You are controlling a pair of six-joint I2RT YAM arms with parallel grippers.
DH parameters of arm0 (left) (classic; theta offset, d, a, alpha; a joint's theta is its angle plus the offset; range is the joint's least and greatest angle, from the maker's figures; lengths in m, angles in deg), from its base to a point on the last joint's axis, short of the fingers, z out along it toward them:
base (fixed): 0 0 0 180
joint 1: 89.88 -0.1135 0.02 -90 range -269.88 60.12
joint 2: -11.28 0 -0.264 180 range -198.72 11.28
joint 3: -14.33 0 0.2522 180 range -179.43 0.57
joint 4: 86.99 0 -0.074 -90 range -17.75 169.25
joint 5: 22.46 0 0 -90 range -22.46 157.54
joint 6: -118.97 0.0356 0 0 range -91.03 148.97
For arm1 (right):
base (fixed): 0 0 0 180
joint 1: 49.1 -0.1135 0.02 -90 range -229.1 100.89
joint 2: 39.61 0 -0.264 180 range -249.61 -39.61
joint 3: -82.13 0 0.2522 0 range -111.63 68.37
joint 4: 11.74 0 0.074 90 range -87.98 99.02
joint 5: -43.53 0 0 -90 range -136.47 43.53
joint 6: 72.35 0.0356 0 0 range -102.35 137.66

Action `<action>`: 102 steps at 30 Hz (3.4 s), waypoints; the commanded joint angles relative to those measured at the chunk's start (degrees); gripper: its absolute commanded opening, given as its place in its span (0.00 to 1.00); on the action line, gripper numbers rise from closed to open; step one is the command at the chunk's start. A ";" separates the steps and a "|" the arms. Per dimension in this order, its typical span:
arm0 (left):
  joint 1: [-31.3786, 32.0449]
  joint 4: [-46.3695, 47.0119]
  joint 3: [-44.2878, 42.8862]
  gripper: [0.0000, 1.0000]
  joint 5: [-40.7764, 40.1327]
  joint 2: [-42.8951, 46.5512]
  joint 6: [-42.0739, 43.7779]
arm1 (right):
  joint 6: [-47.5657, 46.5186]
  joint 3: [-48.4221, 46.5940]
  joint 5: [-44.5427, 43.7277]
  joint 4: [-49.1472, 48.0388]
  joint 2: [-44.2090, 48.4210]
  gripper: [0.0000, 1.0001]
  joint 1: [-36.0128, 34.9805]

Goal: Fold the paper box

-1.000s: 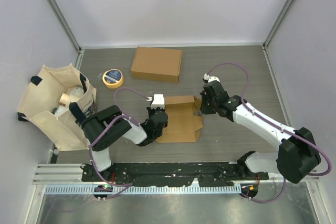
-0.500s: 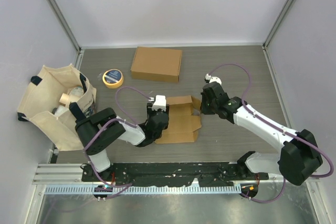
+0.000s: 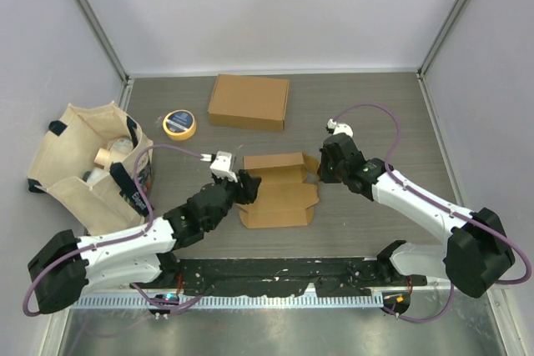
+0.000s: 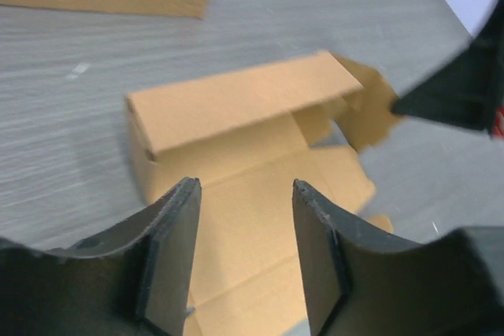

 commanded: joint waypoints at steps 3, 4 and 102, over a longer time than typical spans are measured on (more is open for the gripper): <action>8.25 6.13 -3.75 0.52 12.05 -9.75 3.10 | 0.12 0.82 -0.83 -3.71 3.37 0.04 -0.22; 11.14 7.62 -5.52 0.52 11.06 -12.74 4.18 | -0.49 1.18 -0.40 -4.16 3.72 0.13 -0.30; 0.27 15.54 -12.39 0.22 5.51 -48.62 -11.19 | 9.93 -4.36 4.00 1.37 -3.83 0.05 -1.62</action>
